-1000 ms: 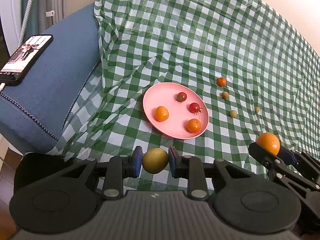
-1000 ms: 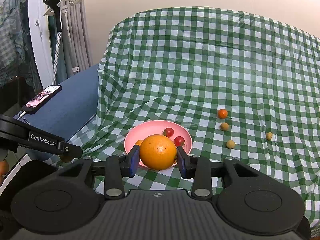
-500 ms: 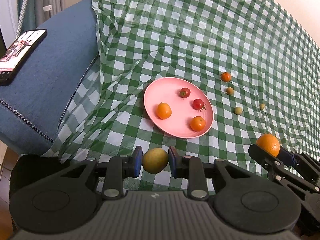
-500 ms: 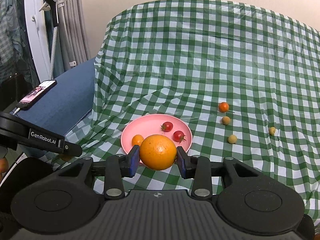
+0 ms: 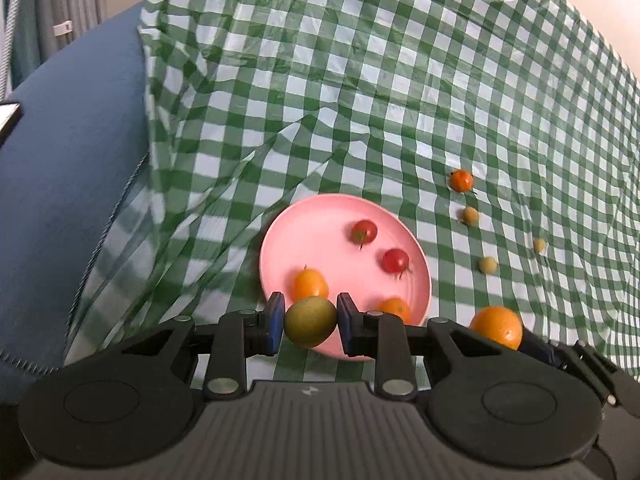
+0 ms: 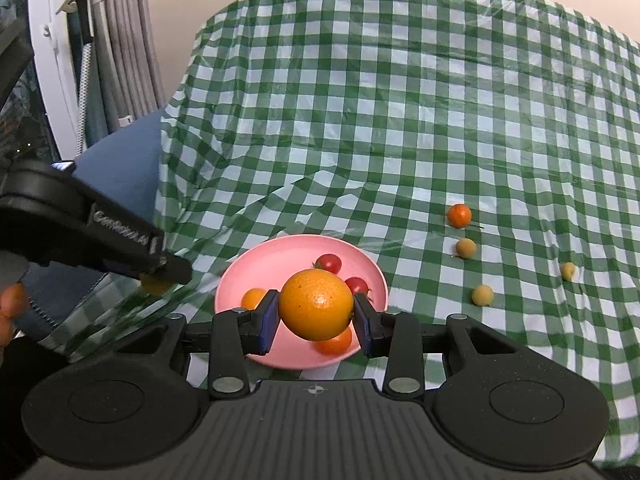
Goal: Organize fruits
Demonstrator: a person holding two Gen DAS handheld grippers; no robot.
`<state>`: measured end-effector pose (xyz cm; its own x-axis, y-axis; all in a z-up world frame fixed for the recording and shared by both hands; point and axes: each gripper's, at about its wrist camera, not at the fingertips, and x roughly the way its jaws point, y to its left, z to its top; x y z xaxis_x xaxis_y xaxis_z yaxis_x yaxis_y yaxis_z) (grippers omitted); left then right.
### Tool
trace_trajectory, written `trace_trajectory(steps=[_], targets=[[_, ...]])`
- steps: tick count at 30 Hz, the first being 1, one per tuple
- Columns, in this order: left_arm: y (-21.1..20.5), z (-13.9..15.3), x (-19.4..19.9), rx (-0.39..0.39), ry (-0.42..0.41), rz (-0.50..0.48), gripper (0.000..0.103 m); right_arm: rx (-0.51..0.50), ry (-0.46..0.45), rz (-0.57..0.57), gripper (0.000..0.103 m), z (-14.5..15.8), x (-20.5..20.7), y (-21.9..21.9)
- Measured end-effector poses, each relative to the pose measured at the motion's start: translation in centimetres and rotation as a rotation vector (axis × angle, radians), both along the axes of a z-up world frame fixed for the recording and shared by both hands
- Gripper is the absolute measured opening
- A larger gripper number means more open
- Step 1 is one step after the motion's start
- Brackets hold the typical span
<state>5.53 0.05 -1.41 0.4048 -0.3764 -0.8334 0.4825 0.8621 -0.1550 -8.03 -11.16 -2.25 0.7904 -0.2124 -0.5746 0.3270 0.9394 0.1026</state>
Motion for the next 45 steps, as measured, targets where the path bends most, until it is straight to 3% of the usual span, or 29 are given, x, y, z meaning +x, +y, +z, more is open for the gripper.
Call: trace_trajectory(steps=[10,21,22,23,24,25,28,34,41,45], targets=[[-4.6,-4.4,4.4,0.055,0.036,-0.029,0.031,-0.006,0.061,0.025,0.040,-3.1,4.8,-2.3],[-7.0,-7.9,6.5,0.116,0.049,-0.075,0.031,-0.015,0.113,0.047,0.041,-5.6,7.9,-3.3],[-7.2,-8.2,6.6,0.121,0.050,-0.086,0.039,-0.014,0.119,0.048,0.041,-5.7,8.2,-3.4],[-7.3,-8.3,6.6,0.120,0.051,-0.103,0.064,-0.010,0.125,0.054,0.041,-5.9,8.4,-3.5],[-7.5,-8.3,6.6,0.118,0.042,-0.119,0.079,-0.006,0.127,0.058,0.041,-6.0,8.6,-3.7],[-7.4,-8.2,6.5,0.121,0.013,-0.109,0.102,-0.007,0.126,0.060,0.048,-6.1,8.8,-3.8],[-6.6,-7.1,5.8,0.096,-0.068,-0.093,0.103,-0.014,0.136,0.056,0.071,-6.1,8.9,-4.0],[-3.9,-5.9,3.8,0.116,-0.034,-0.061,0.103,0.012,0.152,0.003,0.089,-4.7,6.0,-3.7],[2.2,-4.5,-1.8,0.129,0.017,0.011,0.103,0.100,0.182,-0.033,0.094,-2.8,0.3,-1.2],[4.9,-4.1,-4.3,0.138,0.036,0.011,0.103,0.064,0.167,-0.014,0.094,-1.6,-1.6,0.8]])
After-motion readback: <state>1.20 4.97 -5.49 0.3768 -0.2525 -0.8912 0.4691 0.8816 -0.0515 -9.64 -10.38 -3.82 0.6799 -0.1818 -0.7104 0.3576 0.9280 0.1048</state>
